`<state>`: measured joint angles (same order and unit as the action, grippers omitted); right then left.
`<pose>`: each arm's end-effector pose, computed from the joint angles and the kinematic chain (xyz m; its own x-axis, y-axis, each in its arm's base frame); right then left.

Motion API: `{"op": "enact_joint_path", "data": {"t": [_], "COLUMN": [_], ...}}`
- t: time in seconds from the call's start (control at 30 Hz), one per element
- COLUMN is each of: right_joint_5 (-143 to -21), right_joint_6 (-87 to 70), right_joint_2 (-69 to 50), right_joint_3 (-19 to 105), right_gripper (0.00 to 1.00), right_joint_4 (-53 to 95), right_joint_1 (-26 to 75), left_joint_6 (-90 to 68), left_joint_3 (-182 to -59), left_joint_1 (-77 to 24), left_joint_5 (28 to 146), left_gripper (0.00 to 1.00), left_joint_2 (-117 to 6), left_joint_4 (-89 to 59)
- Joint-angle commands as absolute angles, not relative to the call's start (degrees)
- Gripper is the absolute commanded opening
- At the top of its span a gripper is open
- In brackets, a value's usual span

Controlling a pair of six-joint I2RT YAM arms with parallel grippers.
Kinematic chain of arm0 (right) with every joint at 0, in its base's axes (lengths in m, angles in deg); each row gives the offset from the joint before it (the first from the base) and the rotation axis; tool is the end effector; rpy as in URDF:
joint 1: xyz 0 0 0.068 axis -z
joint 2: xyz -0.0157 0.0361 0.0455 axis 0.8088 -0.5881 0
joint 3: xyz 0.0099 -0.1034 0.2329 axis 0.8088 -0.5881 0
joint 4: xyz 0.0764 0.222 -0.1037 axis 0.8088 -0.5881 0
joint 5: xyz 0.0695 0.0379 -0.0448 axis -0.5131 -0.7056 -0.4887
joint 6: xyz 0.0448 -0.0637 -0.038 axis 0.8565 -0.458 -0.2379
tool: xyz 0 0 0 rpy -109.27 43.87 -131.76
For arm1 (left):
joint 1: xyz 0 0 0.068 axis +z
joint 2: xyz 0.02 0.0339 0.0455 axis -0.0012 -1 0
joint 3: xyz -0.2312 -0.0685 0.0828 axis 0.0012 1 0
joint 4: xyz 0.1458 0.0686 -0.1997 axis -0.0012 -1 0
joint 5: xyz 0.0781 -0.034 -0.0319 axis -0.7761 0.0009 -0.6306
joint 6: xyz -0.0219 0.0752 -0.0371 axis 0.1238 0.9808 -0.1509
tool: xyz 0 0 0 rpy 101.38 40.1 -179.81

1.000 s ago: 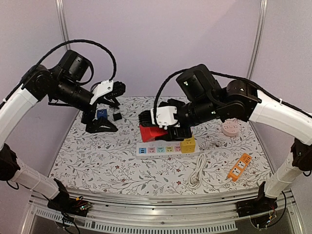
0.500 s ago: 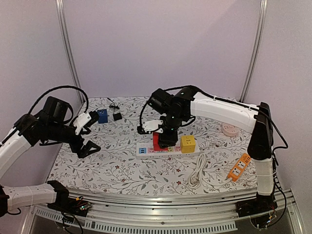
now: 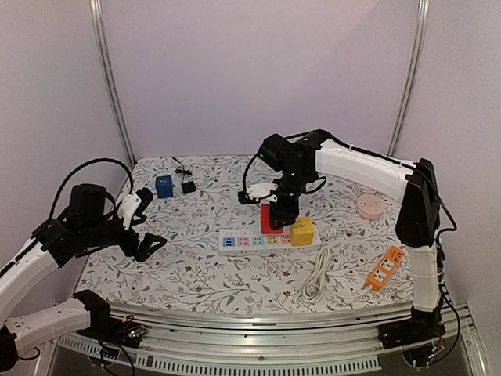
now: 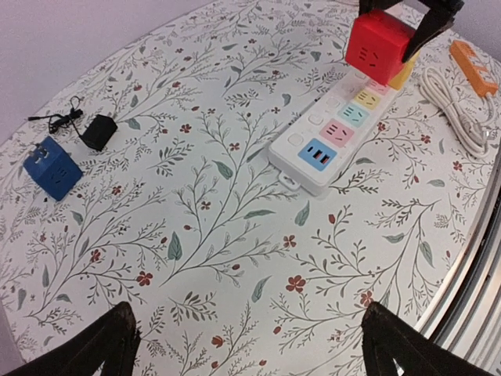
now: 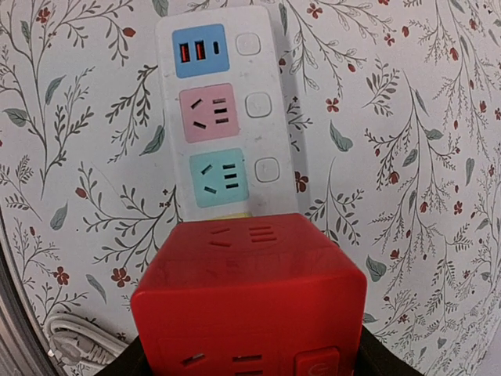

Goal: Insert the plug

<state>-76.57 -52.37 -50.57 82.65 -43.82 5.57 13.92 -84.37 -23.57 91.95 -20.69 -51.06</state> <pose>0.2904 0.3319 0.2093 -0.0499 -0.9632 -0.2642 -0.9844 0.0920 -0.1496 0.1701 -0.0935 0.2226 -0.4296 0.4252 -0.7967 0.6669 0.7442 0.0376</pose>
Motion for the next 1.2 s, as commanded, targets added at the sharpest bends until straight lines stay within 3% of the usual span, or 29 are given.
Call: {"op": "enact_joint_path", "data": {"t": [0.0,0.23,1.17], "right_joint_5": [-83.1,-78.5,-81.5], "right_joint_6": [-56.2,-56.5,-56.2], "right_joint_2": [-51.6,-53.0,-55.0], "right_joint_3": [81.7,80.4,77.3], "right_gripper": [0.0,0.0,0.0], "right_joint_4": [-41.9,-41.8,-39.2], "right_joint_1": [6.0,6.0,8.1], "left_joint_6": [9.4,6.7,8.1], "left_joint_3": [-80.0,-77.1,-75.3], "left_joint_1": [-20.8,-16.4,-14.2], "left_joint_5": [94.3,95.2,95.9], "left_gripper": [0.99,0.99,0.99], "left_joint_2": [-18.7,-16.8,-15.7], "left_joint_4": [-42.9,-39.0,-37.2]}}
